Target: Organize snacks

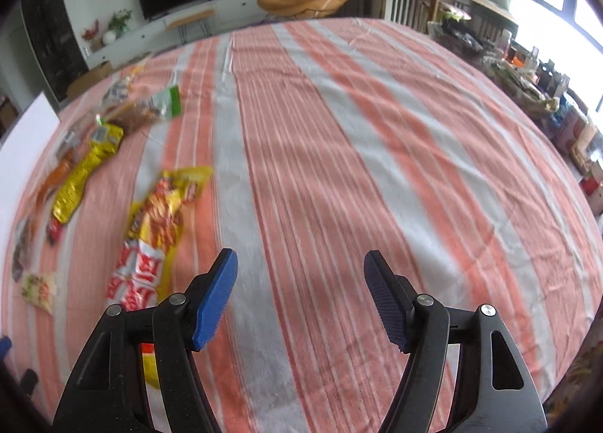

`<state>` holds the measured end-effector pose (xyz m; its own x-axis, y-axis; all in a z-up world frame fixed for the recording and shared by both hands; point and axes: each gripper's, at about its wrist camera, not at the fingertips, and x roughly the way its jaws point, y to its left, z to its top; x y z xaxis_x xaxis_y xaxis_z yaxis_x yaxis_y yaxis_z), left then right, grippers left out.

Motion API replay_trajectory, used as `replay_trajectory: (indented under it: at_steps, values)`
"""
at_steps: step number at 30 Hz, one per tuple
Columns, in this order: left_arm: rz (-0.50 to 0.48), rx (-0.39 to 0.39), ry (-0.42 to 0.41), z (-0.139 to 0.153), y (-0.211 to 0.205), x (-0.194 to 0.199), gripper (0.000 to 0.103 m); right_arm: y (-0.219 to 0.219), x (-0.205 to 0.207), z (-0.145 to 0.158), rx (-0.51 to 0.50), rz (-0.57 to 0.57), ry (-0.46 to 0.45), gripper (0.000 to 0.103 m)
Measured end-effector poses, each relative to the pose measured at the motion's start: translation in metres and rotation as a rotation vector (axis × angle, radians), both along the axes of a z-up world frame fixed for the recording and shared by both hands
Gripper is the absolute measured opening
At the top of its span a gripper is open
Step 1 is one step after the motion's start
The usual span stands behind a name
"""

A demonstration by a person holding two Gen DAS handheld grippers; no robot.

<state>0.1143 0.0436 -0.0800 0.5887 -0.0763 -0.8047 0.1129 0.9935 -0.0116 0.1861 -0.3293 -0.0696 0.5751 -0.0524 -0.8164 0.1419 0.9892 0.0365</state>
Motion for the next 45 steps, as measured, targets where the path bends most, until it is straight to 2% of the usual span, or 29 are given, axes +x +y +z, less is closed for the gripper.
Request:
replay_trajectory:
  at_steps: [6,13,18,23,25,28,30,32,36,38,43,45]
  values:
    - [0.000,0.000,0.000,0.000,0.000,0.002,0.103,0.010,-0.003,-0.008,-0.050,0.041,-0.034,0.081]
    - [-0.032,0.000,0.011,0.001,0.001,-0.002,0.103,0.013,-0.002,-0.011,-0.051,0.074,-0.046,0.090]
    - [-0.062,-0.003,0.022,0.001,0.001,-0.003,0.103,0.014,-0.003,-0.012,-0.049,0.079,-0.049,0.091]
    - [-0.163,-0.099,0.041,0.009,-0.011,0.003,0.103,0.014,-0.003,-0.012,-0.049,0.079,-0.048,0.091]
    - [-0.218,-0.072,0.008,0.023,-0.024,0.012,0.102,0.014,-0.003,-0.012,-0.049,0.078,-0.048,0.091]
    - [-0.378,0.045,-0.102,0.047,-0.052,0.028,0.103,0.014,-0.003,-0.012,-0.049,0.078,-0.048,0.091]
    - [-0.481,0.149,-0.110,0.051,-0.076,0.048,0.103,0.014,-0.003,-0.012,-0.049,0.078,-0.048,0.091]
    - [-0.527,0.211,-0.109,0.050,-0.092,0.066,0.103,0.014,-0.003,-0.012,-0.049,0.078,-0.048,0.091]
    - [-0.624,0.223,-0.011,0.033,-0.112,0.097,0.103,0.014,-0.003,-0.012,-0.048,0.078,-0.049,0.091]
    - [-0.650,0.211,0.008,0.028,-0.114,0.100,0.103,0.014,-0.003,-0.012,-0.048,0.078,-0.049,0.091]
    - [-0.667,0.102,0.100,0.014,-0.106,0.106,0.103,0.014,-0.003,-0.012,-0.049,0.078,-0.049,0.091]
    - [-0.659,0.083,0.131,0.007,-0.099,0.106,0.103,0.014,-0.003,-0.012,-0.049,0.078,-0.049,0.091]
